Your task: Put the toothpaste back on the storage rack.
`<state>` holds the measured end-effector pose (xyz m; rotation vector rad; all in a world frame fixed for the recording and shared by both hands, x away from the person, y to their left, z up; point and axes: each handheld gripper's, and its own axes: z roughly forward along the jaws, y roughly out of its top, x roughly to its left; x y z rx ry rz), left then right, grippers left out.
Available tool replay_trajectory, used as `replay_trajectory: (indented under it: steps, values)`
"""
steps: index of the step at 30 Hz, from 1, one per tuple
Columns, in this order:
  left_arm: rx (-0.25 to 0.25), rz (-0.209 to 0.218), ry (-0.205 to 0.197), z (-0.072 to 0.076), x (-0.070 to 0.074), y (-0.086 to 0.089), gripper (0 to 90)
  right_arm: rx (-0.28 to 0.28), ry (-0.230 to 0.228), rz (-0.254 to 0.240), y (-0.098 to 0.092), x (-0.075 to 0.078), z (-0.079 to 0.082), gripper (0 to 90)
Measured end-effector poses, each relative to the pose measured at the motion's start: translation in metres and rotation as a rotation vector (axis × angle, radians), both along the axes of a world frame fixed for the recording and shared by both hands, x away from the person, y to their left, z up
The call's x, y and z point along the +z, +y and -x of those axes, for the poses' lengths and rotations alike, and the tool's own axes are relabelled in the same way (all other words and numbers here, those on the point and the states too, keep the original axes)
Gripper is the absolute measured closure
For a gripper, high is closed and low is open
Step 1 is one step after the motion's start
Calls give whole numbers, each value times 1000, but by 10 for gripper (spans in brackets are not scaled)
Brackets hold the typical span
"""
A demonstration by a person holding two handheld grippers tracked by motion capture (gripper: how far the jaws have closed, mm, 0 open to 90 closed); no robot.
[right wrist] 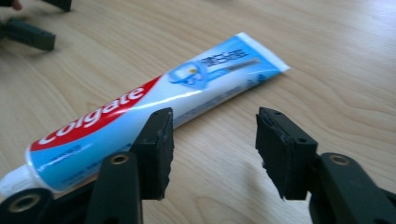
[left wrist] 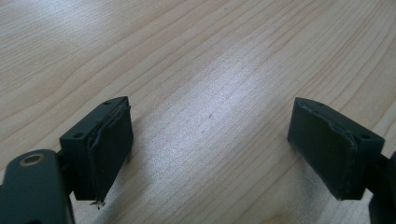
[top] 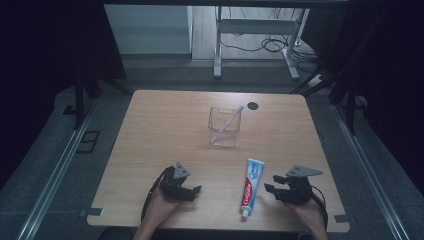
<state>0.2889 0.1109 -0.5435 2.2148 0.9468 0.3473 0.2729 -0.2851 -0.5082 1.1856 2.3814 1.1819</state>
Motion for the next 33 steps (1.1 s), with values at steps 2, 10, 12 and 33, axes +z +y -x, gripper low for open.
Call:
replay_trajectory:
  steps: [2,10,12,33]
  values:
    - [0,0,0,0,0,0,143,20,13,3,6,1,0,506]
    - [2,-1,0,0,0,0,143,85,12,-1,27,11,0,635]
    - [2,-2,0,0,0,0,143,101,13,-6,31,13,0,663]
    - [2,-4,0,0,0,0,143,265,105,66,87,1,4,763]
